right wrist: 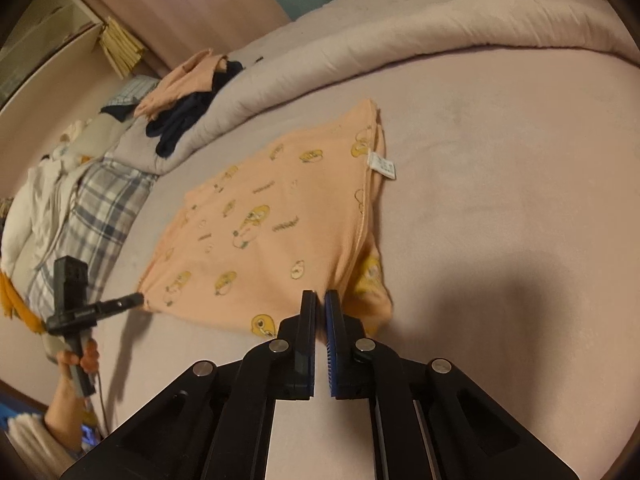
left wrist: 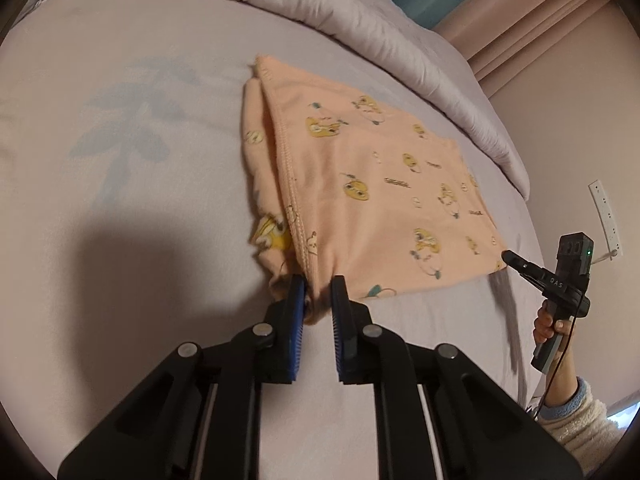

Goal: Fold small clothes

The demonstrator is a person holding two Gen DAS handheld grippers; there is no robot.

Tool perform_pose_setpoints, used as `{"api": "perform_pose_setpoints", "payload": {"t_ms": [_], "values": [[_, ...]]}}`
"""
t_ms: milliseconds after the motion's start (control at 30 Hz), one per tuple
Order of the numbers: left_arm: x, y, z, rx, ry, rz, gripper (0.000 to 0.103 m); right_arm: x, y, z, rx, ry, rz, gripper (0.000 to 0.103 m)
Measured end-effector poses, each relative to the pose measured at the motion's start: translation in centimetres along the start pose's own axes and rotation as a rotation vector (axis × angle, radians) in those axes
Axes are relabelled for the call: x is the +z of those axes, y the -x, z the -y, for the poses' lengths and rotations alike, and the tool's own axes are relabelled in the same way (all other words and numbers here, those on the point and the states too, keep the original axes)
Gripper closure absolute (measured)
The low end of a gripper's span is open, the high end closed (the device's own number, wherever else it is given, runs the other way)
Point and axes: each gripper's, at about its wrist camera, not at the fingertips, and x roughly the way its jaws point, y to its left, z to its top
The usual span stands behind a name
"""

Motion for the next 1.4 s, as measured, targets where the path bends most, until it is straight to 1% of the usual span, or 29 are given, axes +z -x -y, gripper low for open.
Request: {"api": "perform_pose_setpoints", "payload": {"t_ms": [33,67,133,167,200,267,367,433,467,500,533,567,600,667,700,833,967,1133,1400], "values": [[-0.1,0.0,-0.3,0.007,0.004,-0.001,0.091,-0.2,0.0,0.2,-0.016,0.002,-0.007,0.098],[-0.2,-0.1,-0.4,0.017,0.009,-0.005,0.090,-0.3,-0.3,0.6,-0.057,-0.002,-0.015,0.098],[-0.4,-0.6,-0.3,0.030,0.004,-0.021,0.090,-0.3,-0.9,1.5,-0.064,-0.035,-0.042,0.098],[-0.4,-0.6,-0.1,0.041,-0.003,-0.021,0.090,-0.4,-1.1,1.7,-0.089,-0.035,-0.052,0.098],[-0.4,-0.6,0.0,0.057,-0.006,-0.015,0.086,-0.5,-1.2,1.7,-0.103,-0.036,-0.058,0.098],[-0.5,-0.2,0.3,0.071,-0.013,-0.007,0.086,-0.5,-0.8,1.8,-0.094,-0.049,-0.043,0.098],[-0.8,0.6,1.2,0.117,-0.053,0.011,0.084,-0.1,0.4,1.2,-0.062,-0.041,0.004,0.098],[-0.9,1.1,1.7,0.155,-0.075,0.026,0.076,0.2,0.8,0.7,-0.058,-0.029,0.019,0.098],[-0.8,1.3,1.7,0.158,-0.074,0.034,0.074,0.6,0.9,0.5,-0.046,-0.030,0.022,0.097],[-0.8,1.5,1.7,0.158,-0.067,0.045,0.069,0.6,0.9,0.3,-0.040,-0.032,0.024,0.094],[-0.7,1.7,1.6,0.159,-0.057,0.059,0.062,0.7,0.9,0.2,-0.037,-0.036,0.024,0.083],[-0.6,1.8,1.5,0.159,-0.051,0.067,0.060,0.8,0.7,0.0,-0.036,-0.043,0.021,0.070],[-0.5,1.9,1.4,0.159,-0.046,0.074,0.059,0.7,0.6,-0.1,-0.030,-0.048,0.021,0.067],[-0.2,1.9,1.4,0.168,-0.043,0.081,0.055,0.6,0.5,-0.3,-0.014,-0.053,0.019,0.065],[-0.1,1.8,1.3,0.167,-0.036,0.082,0.051,0.5,0.3,-0.6,-0.015,-0.051,0.017,0.065],[0.6,1.3,0.5,0.139,0.015,0.087,0.042,0.4,0.2,-1.3,0.004,-0.048,0.030,0.064],[1.4,0.3,0.0,0.117,0.050,0.078,0.041,0.6,0.1,-2.2,0.032,-0.036,0.048,0.064],[2.2,-0.7,-0.3,0.088,0.068,0.066,0.041,0.9,-0.2,-3.3,0.056,-0.009,0.056,0.064],[3.3,-2.1,-0.9,0.060,0.090,0.061,0.041,1.0,-1.0,-4.4,0.097,0.017,0.046,0.064]]}}
